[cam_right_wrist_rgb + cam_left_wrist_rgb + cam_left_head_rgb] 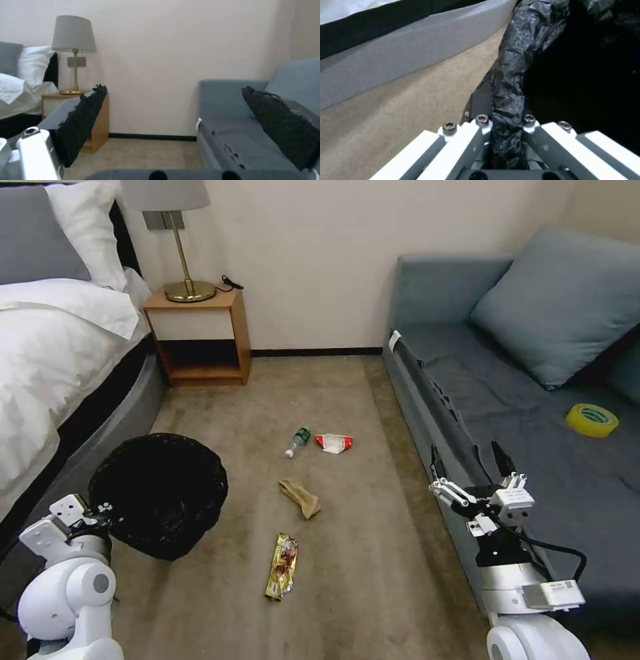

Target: Pick up the trash bin, then pick up the garbage on the floor and place it into the trash bin.

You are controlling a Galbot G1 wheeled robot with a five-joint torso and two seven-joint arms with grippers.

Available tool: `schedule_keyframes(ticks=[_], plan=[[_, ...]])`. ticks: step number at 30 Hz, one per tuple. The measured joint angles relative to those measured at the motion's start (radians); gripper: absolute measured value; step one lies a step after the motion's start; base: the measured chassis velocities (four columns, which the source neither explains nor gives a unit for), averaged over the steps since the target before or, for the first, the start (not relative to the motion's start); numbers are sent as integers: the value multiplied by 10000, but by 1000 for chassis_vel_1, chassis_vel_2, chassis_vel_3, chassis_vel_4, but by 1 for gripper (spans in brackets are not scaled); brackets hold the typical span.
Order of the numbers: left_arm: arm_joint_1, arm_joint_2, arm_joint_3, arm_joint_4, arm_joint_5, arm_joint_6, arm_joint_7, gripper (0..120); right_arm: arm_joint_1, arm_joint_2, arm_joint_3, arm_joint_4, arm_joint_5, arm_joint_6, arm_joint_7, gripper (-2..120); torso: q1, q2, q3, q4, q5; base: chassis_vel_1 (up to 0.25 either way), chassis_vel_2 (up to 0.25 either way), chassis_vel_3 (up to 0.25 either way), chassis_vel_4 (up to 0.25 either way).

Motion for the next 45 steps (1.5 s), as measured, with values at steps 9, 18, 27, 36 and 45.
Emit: schedule_keyframes(ticks=[9, 18, 27, 36, 45], plan=[[-74, -2, 26, 51, 6, 0, 1, 2, 142, -11, -89, -128, 10, 60, -101, 100, 1, 0, 1, 0, 0, -100, 101, 96, -92], [-99, -23, 65, 92, 67, 0, 19, 2, 252, -34, -188, -248, 31, 197, -257, 100, 0, 0, 0, 0, 0, -28, 24, 28, -26], [-72, -28, 160, 101, 179, -7, 88, 2, 345, -419, -651, -231, 1114, -57, -172, 100, 0, 0, 0, -1, 1, 0, 0, 0, 0], [-7, -81, 206, 76, 325, -11, 102, 2, 1423, -1371, -1955, -245, 3177, -1705, 1016, 100, 0, 0, 1, -1, 0, 0, 0, 0, 0], [65, -105, -33, 81, 483, -11, 111, 2, 3868, -2225, -4214, -999, 5682, -3821, 2839, 100, 0, 0, 0, 1, -1, 0, 0, 0, 0]])
